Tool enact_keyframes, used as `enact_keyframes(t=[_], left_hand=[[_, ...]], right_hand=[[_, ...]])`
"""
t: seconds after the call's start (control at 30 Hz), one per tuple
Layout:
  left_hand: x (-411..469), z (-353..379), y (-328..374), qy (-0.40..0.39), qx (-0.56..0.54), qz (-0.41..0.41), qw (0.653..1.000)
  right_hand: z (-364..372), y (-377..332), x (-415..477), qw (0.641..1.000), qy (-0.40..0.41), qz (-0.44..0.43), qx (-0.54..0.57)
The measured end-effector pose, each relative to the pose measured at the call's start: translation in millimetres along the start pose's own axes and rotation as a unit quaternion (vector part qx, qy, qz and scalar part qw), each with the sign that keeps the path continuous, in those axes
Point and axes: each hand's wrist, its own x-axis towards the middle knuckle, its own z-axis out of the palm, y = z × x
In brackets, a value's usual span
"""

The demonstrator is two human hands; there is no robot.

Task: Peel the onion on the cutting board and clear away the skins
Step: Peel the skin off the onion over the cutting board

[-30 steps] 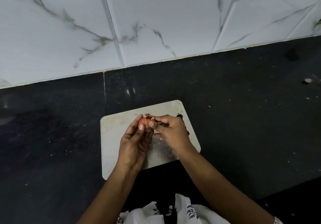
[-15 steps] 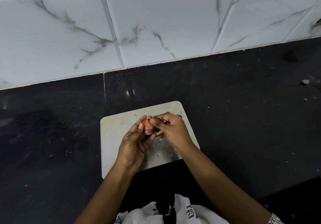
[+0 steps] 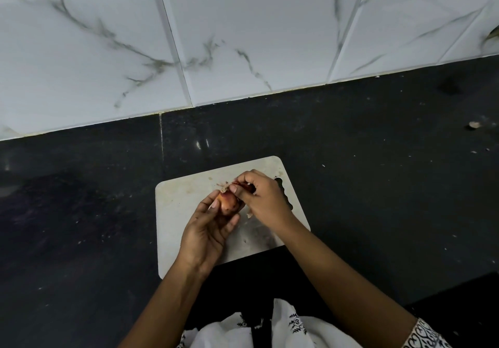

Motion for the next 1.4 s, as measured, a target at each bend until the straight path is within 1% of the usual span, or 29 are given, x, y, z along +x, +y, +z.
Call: enact_keyframes(t=[0.07, 0.1, 0.13, 0.23, 0.3, 0.37, 0.4, 0.47, 0.53, 0.57, 0.67, 0.77, 0.83, 0.87, 0.93, 1.0, 1.07, 1.17, 1.23, 1.33, 1.4], left_hand=[[-2, 1, 5, -0.014, 0.012, 0.001, 1.0], [-2, 1, 6, -0.019, 0.024, 0.001, 1.0], [-3, 3, 7, -0.02, 0.036, 0.002, 0.999], [-3, 7, 5, -0.009, 0.085, 0.028, 0.996], [-4, 9, 4, -0.009, 0.107, 0.05, 0.993], [-3, 8, 3, -0.009, 0.131, 0.056, 0.99], [-4, 7, 4, -0.006, 0.143, 0.057, 0.988], [-2, 4, 4, -0.001, 0.159, 0.056, 0.986], [0, 0, 3, -0.004, 0.141, 0.061, 0.988], [1, -1, 2, -0.003, 0.127, 0.063, 0.99], [2, -1, -1, 0.009, 0.108, 0.06, 0.992], [3, -1, -2, 0.013, 0.089, 0.056, 0.994], [3, -1, -2, 0.018, 0.092, 0.056, 0.994], [3, -1, -2, 0.018, 0.095, 0.058, 0.994], [4, -2, -2, 0.012, 0.092, 0.064, 0.994], [4, -3, -1, 0.003, 0.083, 0.072, 0.994], [5, -4, 0, -0.003, 0.08, 0.075, 0.994], [4, -7, 0, -0.022, 0.054, 0.068, 0.996], [5, -10, 1, -0.036, 0.015, 0.053, 0.998], [3, -4, 3, -0.025, -0.034, 0.041, 0.998], [3, 2, 5, 0.024, -0.062, 0.031, 0.997]], right_hand=[[-5, -1, 1, 0.997, -0.064, -0.009, 0.035], [-7, -1, 1, 0.996, -0.08, -0.024, 0.039], [-8, -1, -1, 0.995, -0.077, -0.05, 0.031], [-2, 1, -7, 0.989, -0.025, -0.142, -0.034], [5, 4, -10, 0.986, 0.01, -0.159, -0.057], [8, 7, -11, 0.99, 0.036, -0.132, -0.043], [8, 9, -11, 0.993, 0.042, -0.104, -0.028], [7, 10, -10, 0.998, 0.047, -0.025, 0.018], [7, 11, -7, 0.995, 0.046, 0.055, 0.066], [7, 11, -6, 0.993, 0.044, 0.08, 0.078], [7, 5, -6, 0.987, 0.033, 0.108, 0.117], [3, -5, -10, 0.962, 0.03, 0.131, 0.237], [0, -7, -13, 0.953, 0.007, 0.134, 0.27], [1, -6, -14, 0.959, -0.008, 0.123, 0.254], [3, -3, -13, 0.979, -0.035, 0.081, 0.183], [7, -1, -12, 0.987, -0.038, 0.066, 0.14], [10, -2, -9, 0.982, -0.019, 0.088, 0.169], [11, -4, -5, 0.961, 0.014, 0.122, 0.248], [9, -1, -2, 0.961, 0.038, 0.135, 0.239], [5, 11, -1, 0.978, 0.069, 0.131, 0.148], [3, 19, -2, 0.988, 0.082, 0.109, 0.075]])
